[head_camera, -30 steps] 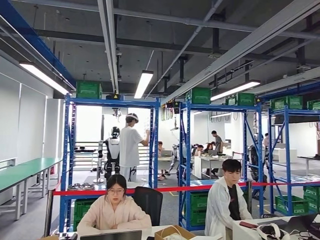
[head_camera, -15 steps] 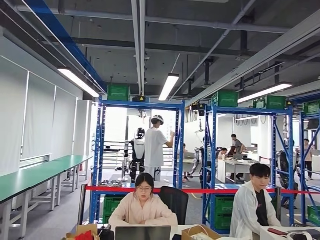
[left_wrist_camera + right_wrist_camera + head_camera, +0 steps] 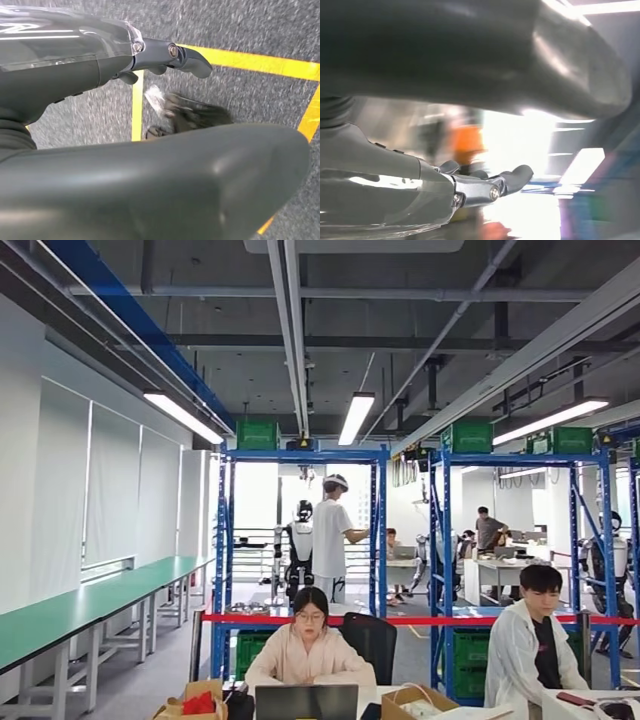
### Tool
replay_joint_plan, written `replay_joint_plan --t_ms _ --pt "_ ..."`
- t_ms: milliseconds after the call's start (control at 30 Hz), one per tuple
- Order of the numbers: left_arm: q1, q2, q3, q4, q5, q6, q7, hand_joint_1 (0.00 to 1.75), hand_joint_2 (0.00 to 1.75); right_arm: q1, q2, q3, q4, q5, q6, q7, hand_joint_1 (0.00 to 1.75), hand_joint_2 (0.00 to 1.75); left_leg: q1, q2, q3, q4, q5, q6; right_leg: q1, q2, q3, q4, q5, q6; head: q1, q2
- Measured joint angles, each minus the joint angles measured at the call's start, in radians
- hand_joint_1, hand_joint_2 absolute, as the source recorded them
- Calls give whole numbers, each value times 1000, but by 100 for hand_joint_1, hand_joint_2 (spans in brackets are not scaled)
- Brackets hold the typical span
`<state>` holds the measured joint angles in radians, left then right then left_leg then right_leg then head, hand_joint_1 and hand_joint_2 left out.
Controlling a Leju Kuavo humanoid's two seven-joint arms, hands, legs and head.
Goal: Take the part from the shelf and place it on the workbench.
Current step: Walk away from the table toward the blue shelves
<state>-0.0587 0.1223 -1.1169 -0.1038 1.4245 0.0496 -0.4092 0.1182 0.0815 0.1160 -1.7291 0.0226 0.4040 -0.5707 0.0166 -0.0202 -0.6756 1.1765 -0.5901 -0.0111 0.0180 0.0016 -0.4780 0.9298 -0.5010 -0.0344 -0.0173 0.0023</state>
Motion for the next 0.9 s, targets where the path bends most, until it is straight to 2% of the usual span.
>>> replay_joint_plan --t_ms 33,67,100,133,167,200,233,267,300,333,367,400,433,500,533,567,600,633,667,700,733,767,800,833,867,900 --pt "-1 -1 -3 0 5 0 -2 0 0 1 -4 0 55 24 -30 8 0 0 0 1 -4 57 -23 -2 1 -6 -17 3 11 0 0 0" --pt "-2 -2 -7 0 11 0 -3 0 0 0 -8 -1 121 46 -63 12 0 0 0 2 0 94 -20 -4 2 -12 -36 8 21 1 0 0" --pt "-2 -2 -11 0 15 0 -4 0 0 -2 -9 -3 192 64 -93 14 0 0 1 3 17 101 5 -5 2 -16 -57 15 31 4 0 0" --pt "-2 -2 -15 0 19 0 -4 0 0 -5 -9 -6 264 83 -125 14 0 0 1 5 49 75 36 -7 1 -19 -79 25 40 8 0 0" --pt "-2 -2 -19 0 24 0 -4 0 0 -11 -9 -10 339 104 -160 11 0 0 2 8 94 23 57 -8 0 -20 -100 36 47 12 0 0" --pt "-2 -3 -23 0 27 0 -4 0 0 -21 -9 -16 412 128 -196 5 0 0 2 10 148 -50 59 -7 1 -21 -119 50 52 17 0 0" --pt "-3 -3 -28 0 32 1 -4 0 0 -33 -9 -23 493 158 -241 -3 0 0 1 11 194 -118 44 -3 1 -22 -134 62 58 23 0 0" --pt "-4 -4 -33 0 38 1 -5 0 0 -49 -8 -33 579 189 -290 -11 0 0 -2 12 225 -168 26 2 2 -23 -145 71 65 28 0 0" --pt "-5 -5 -38 0 43 1 -5 0 0 -66 -7 -44 665 217 -333 -19 0 0 -5 11 240 -196 13 9 2 -24 -152 77 73 34 0 0" --pt "-4 -8 -44 0 48 1 -4 0 0 -83 -7 -58 751 242 -372 -25 0 0 -6 12 237 -201 12 18 0 -23 -158 78 81 40 0 0" --pt "-3 -10 -49 1 53 2 -4 0 0 -100 -6 -73 834 265 -406 -22 0 0 -6 15 230 -201 20 26 -2 -20 -162 82 76 46 0 0" --pt "-3 -13 -54 1 57 2 -3 0 0 -116 -5 -87 915 287 -435 -14 0 0 -6 17 221 -201 30 35 -4 -17 -168 96 52 53 0 0" --pt "-3 -15 -59 2 60 2 -3 0 0 -130 -5 -101 996 306 -462 1 0 0 -6 20 210 -201 42 43 -6 -14 -176 127 10 59 0 0" --pt "-6 -16 -70 2 64 3 -2 0 0 -149 -6 -127 1142 332 -503 50 0 0 -9 22 182 -201 66 52 -12 -11 -198 242 -94 70 0 0" --pt "-6 -16 -76 2 66 3 0 0 0 -153 -6 -138 1202 338 -515 73 0 0 -11 22 167 -200 78 54 -14 -11 -206 304 -124 73 0 0" --pt "-6 -16 -81 2 68 3 2 0 0 -153 -7 -149 1253 341 -522 93 0 0 -12 22 151 -199 89 54 -15 -11 -205 348 -130 75 0 0" --pt "-5 -16 -86 3 71 3 3 0 0 -152 -8 -158 1296 344 -528 107 0 0 -14 22 134 -197 101 53 -16 -10 -190 361 -113 76 0 0" --pt "-5 -16 -91 3 73 3 4 0 0 -152 -8 -165 1331 348 -533 118 0 0 -16 22 119 -196 112 51 -16 -9 -157 337 -85 74 0 0" --pt "-6 -17 -94 3 75 3 4 0 0 -152 -8 -170 1360 352 -536 130 0 0 -17 22 105 -196 123 50 -16 -7 -107 278 -60 70 0 0" --pt "-6 -18 -97 3 77 3 4 0 0 -153 -9 -175 1383 356 -538 146 0 0 -18 22 94 -195 132 47 -14 -5 -42 196 -48 63 0 0" --pt "-7 -20 -99 3 77 3 5 0 0 -155 -9 -178 1401 360 -538 169 0 0 -20 22 87 -195 141 44 -12 -2 21 107 -49 55 0 0" --pt "-8 -21 -102 3 78 3 5 0 0 -157 -10 -180 1417 366 -535 200 0 0 -21 22 82 -194 151 40 -9 0 68 38 -56 48 0 0" --pt "-10 -22 -106 3 77 2 7 0 0 -158 -11 -182 1434 375 -531 243 0 0 -20 23 77 -194 160 35 -5 1 95 -5 -63 42 0 0" --pt "-11 -22 -112 3 75 1 10 0 0 -158 -11 -182 1452 387 -522 304 0 0 -19 24 73 -195 170 30 -2 1 100 -25 -63 36 0 0" --pt "-12 -22 -120 3 71 -1 13 0 0 -157 -11 -182 1470 401 -507 383 0 0 -17 23 68 -193 173 25 -3 -1 93 -28 -55 30 0 1" --pt "-12 -22 -129 3 65 -4 17 0 0 -157 -12 -181 1485 415 -481 484 0 0 -15 22 62 -185 158 21 -3 -4 85 -30 -45 23 1 1"
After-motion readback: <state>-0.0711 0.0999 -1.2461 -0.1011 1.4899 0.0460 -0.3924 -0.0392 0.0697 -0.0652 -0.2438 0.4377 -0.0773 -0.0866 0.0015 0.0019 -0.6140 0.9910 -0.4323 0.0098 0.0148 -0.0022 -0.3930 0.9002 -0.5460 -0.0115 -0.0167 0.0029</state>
